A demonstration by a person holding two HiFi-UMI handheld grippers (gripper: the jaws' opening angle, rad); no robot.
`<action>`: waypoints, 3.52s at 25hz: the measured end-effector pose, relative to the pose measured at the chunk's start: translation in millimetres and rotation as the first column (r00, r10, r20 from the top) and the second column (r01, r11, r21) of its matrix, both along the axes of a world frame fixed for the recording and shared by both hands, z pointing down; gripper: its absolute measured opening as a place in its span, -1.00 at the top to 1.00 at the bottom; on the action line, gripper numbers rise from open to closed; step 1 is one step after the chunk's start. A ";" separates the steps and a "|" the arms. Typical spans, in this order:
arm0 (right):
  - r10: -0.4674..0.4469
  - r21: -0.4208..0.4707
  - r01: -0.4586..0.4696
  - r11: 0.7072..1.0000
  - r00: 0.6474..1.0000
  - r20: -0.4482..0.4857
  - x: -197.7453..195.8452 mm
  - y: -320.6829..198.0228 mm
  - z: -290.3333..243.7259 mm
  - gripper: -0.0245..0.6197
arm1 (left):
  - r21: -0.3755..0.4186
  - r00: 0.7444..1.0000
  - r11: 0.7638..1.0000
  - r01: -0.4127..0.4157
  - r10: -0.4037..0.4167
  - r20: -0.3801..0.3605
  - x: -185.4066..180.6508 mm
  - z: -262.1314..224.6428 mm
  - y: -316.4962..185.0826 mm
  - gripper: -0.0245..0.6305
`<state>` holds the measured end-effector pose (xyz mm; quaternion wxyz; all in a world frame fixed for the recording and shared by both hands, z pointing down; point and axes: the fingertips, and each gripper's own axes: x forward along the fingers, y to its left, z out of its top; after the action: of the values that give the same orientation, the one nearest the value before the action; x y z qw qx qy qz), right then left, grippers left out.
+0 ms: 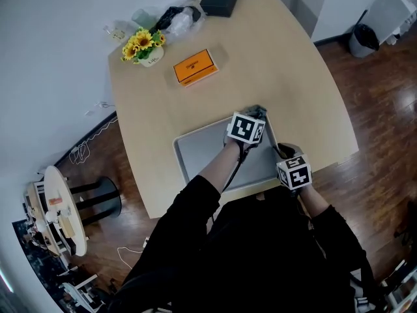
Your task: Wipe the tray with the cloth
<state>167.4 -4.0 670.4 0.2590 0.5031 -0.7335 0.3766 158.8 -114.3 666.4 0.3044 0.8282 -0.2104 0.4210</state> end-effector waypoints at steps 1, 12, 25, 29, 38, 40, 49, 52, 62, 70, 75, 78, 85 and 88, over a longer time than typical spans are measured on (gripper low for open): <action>-0.006 -0.002 0.006 1.000 1.000 -0.004 -0.3 0.0 0.3 0.69 | -0.002 1.000 1.000 -0.008 0.008 0.001 7.7 -0.1 1.0 0.92; -0.026 -0.021 0.025 0.999 0.999 -0.032 3.4 2.0 1.9 0.68 | -0.146 0.982 0.972 -0.185 0.177 -0.064 -22.9 -1.6 97.9 0.92; -0.008 -0.012 0.007 1.000 0.999 -0.045 -0.1 1.0 2.6 0.68 | -0.175 0.884 0.866 -0.468 0.454 -0.113 -51.8 0.8 193.5 0.92; -0.005 -0.001 0.005 1.000 1.000 -0.027 -1.5 0.2 1.9 0.68 | -0.084 0.910 0.906 -0.415 0.412 -0.051 -51.3 1.0 121.0 0.93; -0.009 0.012 0.009 1.000 1.000 -0.016 -0.2 -0.6 3.1 0.68 | -0.010 0.950 0.953 -0.303 0.302 0.082 -48.6 0.2 1.4 0.93; -0.008 0.007 0.008 1.000 1.000 -0.012 0.4 0.8 3.8 0.68 | -0.031 0.955 0.957 -0.287 0.289 0.061 -48.2 0.4 10.6 0.92; -0.008 0.001 0.008 1.000 0.999 -0.031 3.3 2.1 3.6 0.68 | -0.106 0.902 0.895 -0.433 0.431 -0.042 -63.5 -1.2 146.3 0.93; -0.009 -0.004 0.009 1.000 0.999 -0.043 3.3 2.1 3.5 0.68 | -0.152 0.853 0.840 -0.521 0.519 -0.058 -77.4 0.1 198.0 0.93; 0.008 0.006 -0.007 1.000 0.999 -0.040 1.6 1.3 2.7 0.68 | -0.107 0.882 0.876 -0.470 0.469 -0.036 -102.3 1.5 150.6 0.93; 0.011 0.013 -0.010 1.000 1.000 -0.006 0.4 -0.4 1.8 0.68 | -0.031 0.952 0.953 -0.302 0.303 0.042 -122.3 -0.1 14.6 0.92; 0.009 0.016 -0.009 1.000 1.000 -0.001 1.0 0.3 2.4 0.68 | 0.004 0.933 0.937 -0.349 0.346 0.099 -116.7 1.6 4.9 0.92; 0.007 0.014 -0.008 1.000 1.000 0.000 1.3 2.5 1.7 0.68 | 0.011 0.937 0.941 -0.337 0.334 0.102 -116.1 0.7 8.6 0.92; -0.003 0.010 0.003 1.000 1.000 -0.012 2.3 1.6 3.1 0.68 | -0.082 0.912 0.909 -0.409 0.410 0.000 -106.2 -1.2 83.7 0.92; -0.002 0.014 0.003 1.000 1.000 -0.018 4.1 1.6 3.1 0.68 | -0.095 0.903 0.898 -0.430 0.425 -0.062 -107.2 -1.5 132.8 0.92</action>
<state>171.5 -2.4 673.5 0.2624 0.5074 -0.7344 0.3665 51.6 18.5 665.0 0.2524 0.8449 0.0054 0.4716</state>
